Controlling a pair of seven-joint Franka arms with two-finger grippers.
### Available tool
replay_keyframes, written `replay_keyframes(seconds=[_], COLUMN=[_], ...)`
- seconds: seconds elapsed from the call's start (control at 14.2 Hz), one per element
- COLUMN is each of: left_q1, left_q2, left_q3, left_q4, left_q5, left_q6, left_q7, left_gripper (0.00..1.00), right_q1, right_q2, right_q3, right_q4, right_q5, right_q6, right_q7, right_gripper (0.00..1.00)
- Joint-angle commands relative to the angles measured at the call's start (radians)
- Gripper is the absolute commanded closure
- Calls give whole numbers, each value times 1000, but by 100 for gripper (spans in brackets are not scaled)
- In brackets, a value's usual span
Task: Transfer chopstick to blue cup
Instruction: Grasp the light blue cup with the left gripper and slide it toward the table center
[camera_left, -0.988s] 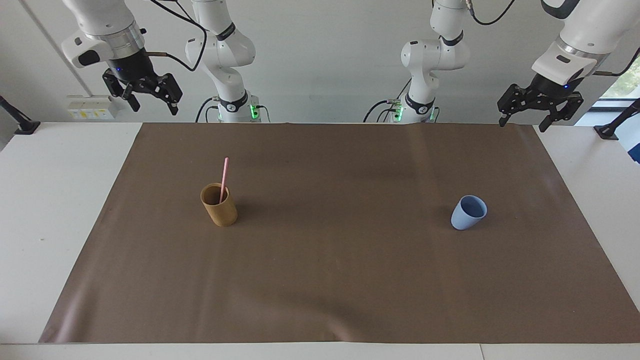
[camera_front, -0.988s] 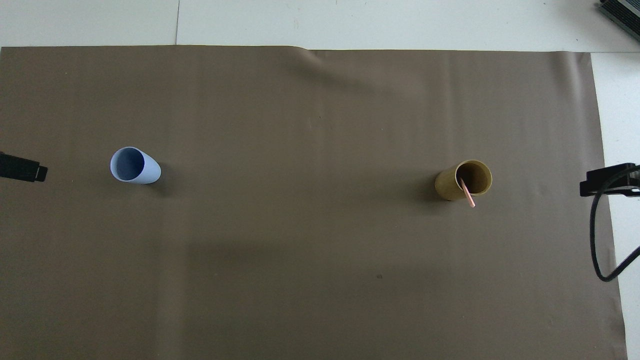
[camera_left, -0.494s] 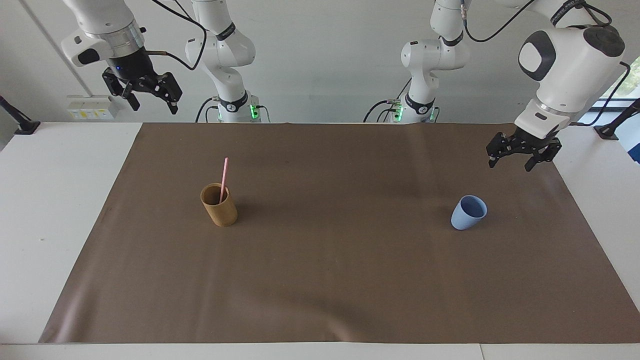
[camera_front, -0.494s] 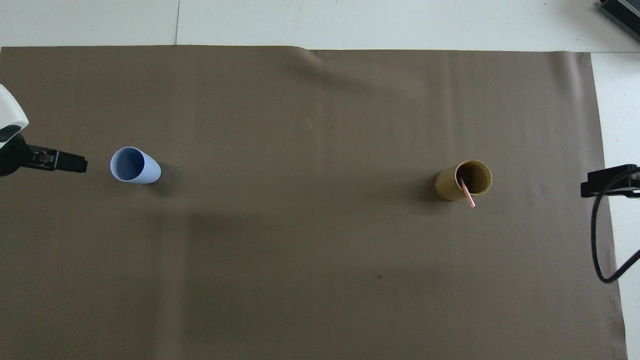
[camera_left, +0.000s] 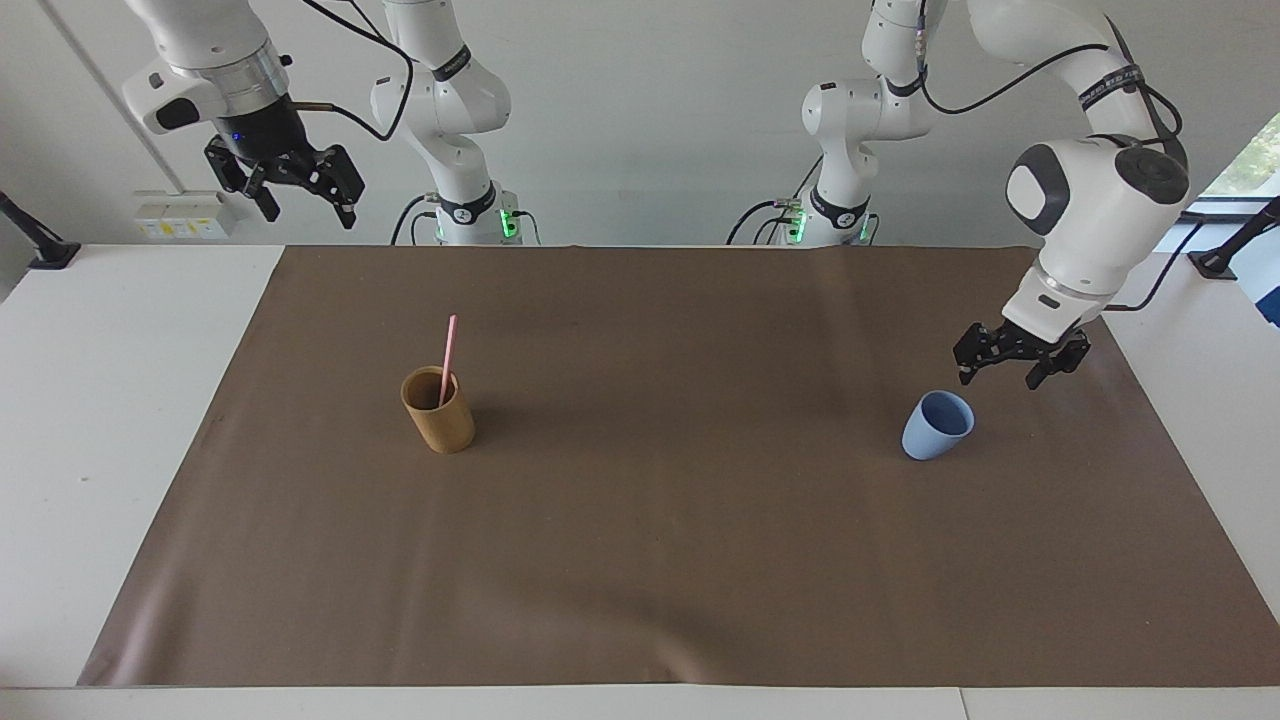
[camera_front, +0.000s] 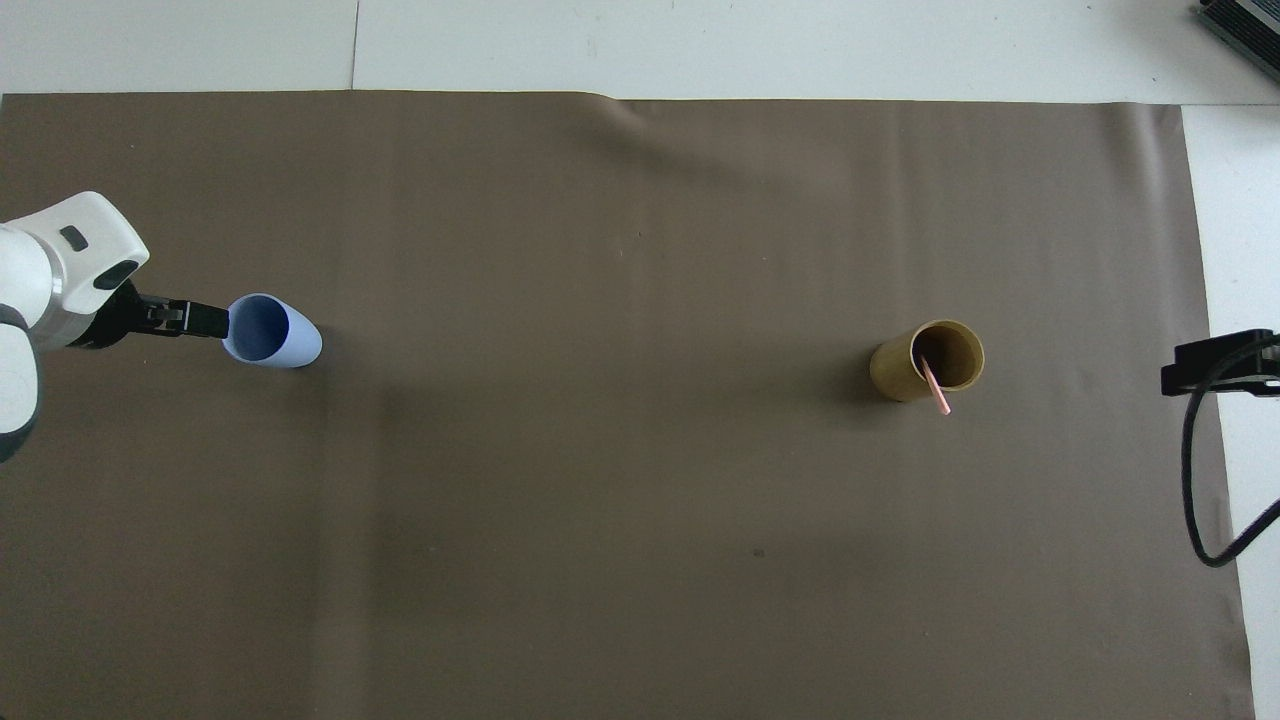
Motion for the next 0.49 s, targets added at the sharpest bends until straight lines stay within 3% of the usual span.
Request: replay_keyframes(seconds=[0.0,0.21,0.42], left_q1=[-10,-10,-12], left_q2=[57,77,96], left_q3=[1,-1,-1], left_q4=[-14,-35,-73], left_q5=[11,11,-11], left_q6=[87,107,165], left_q7=[-67,-70,-72], left_gripper=[0,0,13], right_q1=[-8,-8,-8], right_q2=[-24,-24,-24], right_q3=[1,2,2], right_q4=[-25,-25,-25], right_q5=[16,18,18], right_q6=[-2,-2,-3], right_q7=[0,1,3], right_gripper=[0,0,0])
